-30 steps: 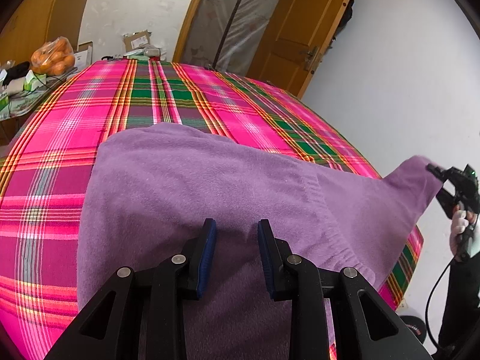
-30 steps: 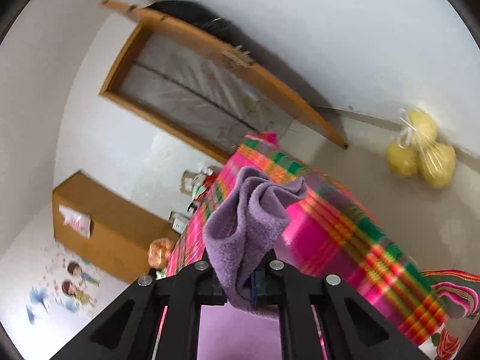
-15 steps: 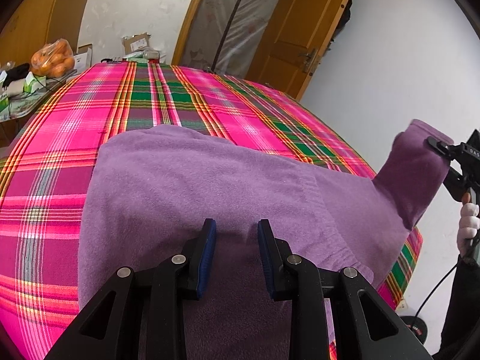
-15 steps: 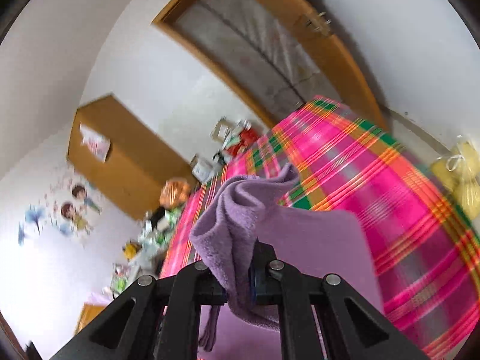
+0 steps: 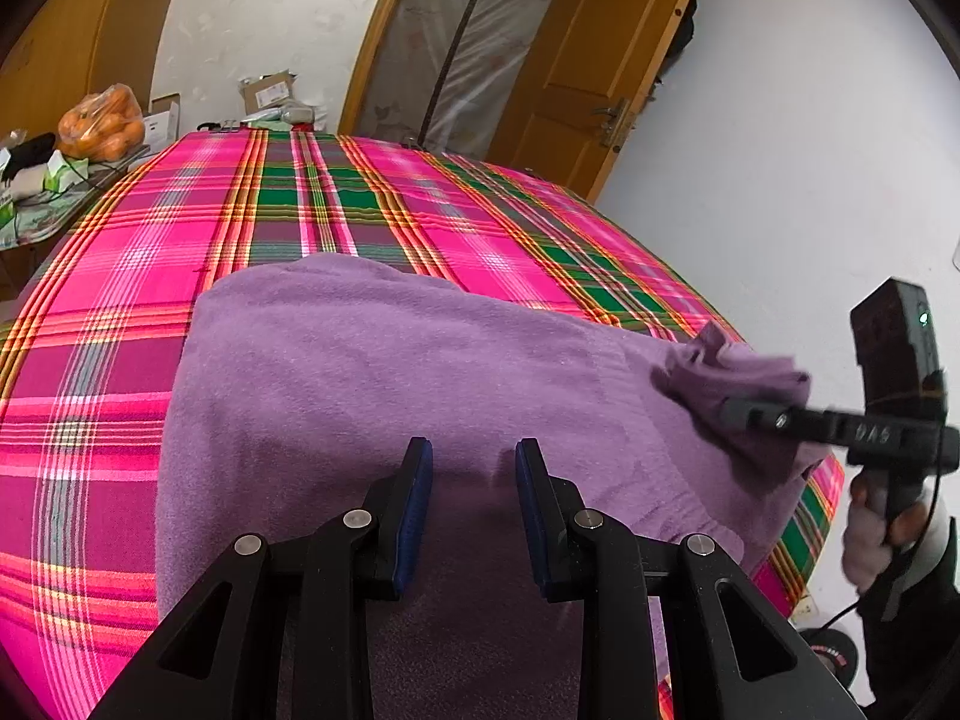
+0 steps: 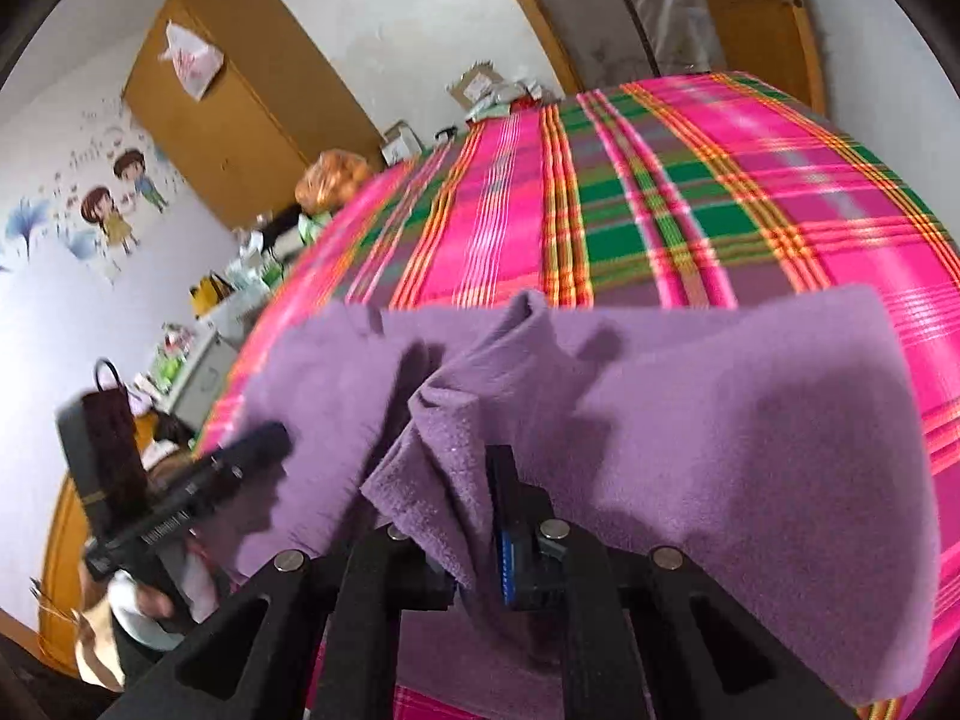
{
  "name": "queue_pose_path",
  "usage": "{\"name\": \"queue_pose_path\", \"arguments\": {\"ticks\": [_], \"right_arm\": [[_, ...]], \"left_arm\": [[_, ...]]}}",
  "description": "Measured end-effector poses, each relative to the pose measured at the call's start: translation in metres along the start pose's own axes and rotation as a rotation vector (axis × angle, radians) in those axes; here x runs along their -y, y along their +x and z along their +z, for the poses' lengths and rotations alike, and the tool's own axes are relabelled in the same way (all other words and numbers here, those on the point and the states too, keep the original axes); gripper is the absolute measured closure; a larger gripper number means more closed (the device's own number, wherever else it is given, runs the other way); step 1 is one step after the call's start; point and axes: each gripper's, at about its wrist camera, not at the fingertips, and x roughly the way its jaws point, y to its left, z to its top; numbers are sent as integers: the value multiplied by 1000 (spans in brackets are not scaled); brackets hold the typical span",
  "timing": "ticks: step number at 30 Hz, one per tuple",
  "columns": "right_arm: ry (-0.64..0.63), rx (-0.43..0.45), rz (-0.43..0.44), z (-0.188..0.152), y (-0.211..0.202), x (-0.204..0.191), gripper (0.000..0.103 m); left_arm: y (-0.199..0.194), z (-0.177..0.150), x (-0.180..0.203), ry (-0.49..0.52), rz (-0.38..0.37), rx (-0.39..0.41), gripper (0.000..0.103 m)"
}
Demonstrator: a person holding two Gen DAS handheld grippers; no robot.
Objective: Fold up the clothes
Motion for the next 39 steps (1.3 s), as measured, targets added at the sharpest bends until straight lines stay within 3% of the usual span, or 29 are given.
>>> {"name": "queue_pose_path", "arguments": {"ticks": [4, 7, 15, 17, 20, 22, 24, 26, 30, 32, 36, 39], "right_arm": [[-28, -5, -8, -4, 0, -3, 88], [-57, -13, -2, -6, -1, -8, 77], [-176, -89, 102, -23, 1, -34, 72], [-177, -82, 137, -22, -6, -33, 72], [-129, 13, 161, -14, -23, -24, 72], [-103, 86, 128, -7, -29, -16, 72], [-109, 113, 25, -2, -23, -11, 76], [-105, 83, -54, 3, -3, -9, 86], [-146, 55, -127, 2, 28, -14, 87], [-200, 47, -145, -1, 26, -21, 86], [-231, 13, -56, -11, 17, -21, 83], [-204, 37, -13, -19, -8, -9, 83]], "left_arm": [[0, 0, -1, -1, -2, -1, 73], [0, 0, -1, -1, -1, -1, 73], [-1, -1, -1, 0, 0, -1, 73], [-1, -1, 0, 1, 0, -1, 73], [-1, -1, 0, 2, 2, -1, 73], [-1, -1, 0, 2, 2, 0, 73], [-1, -1, 0, 2, 3, -1, 73], [-1, -1, 0, 1, 3, -2, 73], [0, -1, 0, -3, 2, -6, 73], [1, -1, -1, -5, -1, -9, 73], [1, 0, 0, -4, 2, -11, 73], [0, 1, 4, 8, 33, -3, 73]]}}
